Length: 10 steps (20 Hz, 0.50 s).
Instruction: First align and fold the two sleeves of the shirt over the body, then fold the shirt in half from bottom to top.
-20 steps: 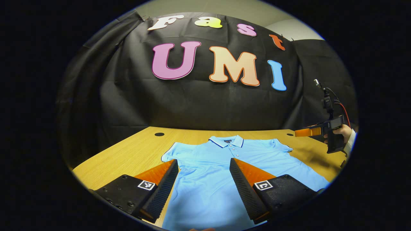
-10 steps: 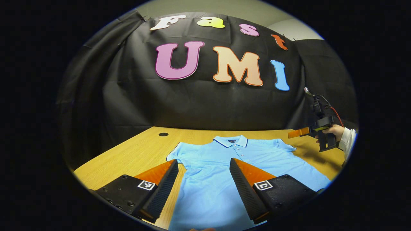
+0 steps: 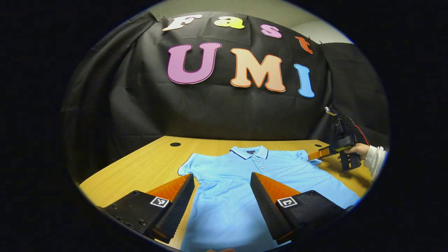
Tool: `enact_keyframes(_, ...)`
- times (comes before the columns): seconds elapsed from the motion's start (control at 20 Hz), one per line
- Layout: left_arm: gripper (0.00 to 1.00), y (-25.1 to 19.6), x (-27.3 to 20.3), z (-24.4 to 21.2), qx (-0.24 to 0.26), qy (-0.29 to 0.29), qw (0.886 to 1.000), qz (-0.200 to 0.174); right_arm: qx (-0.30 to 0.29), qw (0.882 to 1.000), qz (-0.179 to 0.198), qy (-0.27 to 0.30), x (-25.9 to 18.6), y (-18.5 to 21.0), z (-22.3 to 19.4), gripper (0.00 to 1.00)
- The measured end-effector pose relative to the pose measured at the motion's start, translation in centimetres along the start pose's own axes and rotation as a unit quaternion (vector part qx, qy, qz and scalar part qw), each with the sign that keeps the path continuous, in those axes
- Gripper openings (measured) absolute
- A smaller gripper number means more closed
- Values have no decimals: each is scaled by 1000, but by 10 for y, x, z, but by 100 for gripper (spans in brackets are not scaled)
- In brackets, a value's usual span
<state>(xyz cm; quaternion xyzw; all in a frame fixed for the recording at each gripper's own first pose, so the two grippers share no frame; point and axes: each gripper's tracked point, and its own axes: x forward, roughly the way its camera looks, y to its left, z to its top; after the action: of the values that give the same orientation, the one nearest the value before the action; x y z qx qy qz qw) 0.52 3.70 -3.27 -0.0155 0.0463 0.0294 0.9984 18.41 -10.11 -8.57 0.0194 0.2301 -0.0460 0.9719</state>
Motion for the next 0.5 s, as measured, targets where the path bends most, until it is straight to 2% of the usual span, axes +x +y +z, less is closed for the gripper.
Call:
enact_keyframes(0.15,96,-1,1,-1,0,1,1000,-3,-10,1000,-7,6,2,-4,-4,92)
enact_keyframes(0.2,96,-1,1,0,2,2,1000,-3,-19,1000,-12,5,1,-5,-5,82)
enact_keyframes(0.25,95,-1,0,-1,4,2,1000,-5,-31,999,-16,3,2,-7,-6,75)
enact_keyframes(0.3,96,-2,0,1,6,-1,1000,-8,-33,999,-13,3,1,-4,-6,70)
enact_keyframes(0.35,95,-3,1,0,8,0,1000,-9,-30,1000,-8,2,2,0,-6,70)
enact_keyframes(0.45,95,-2,0,0,16,5,1000,-8,-35,999,-9,1,3,2,-6,53)
enact_keyframes(0.5,95,-2,-1,0,19,7,1000,-7,-34,999,1,2,4,7,-8,51)
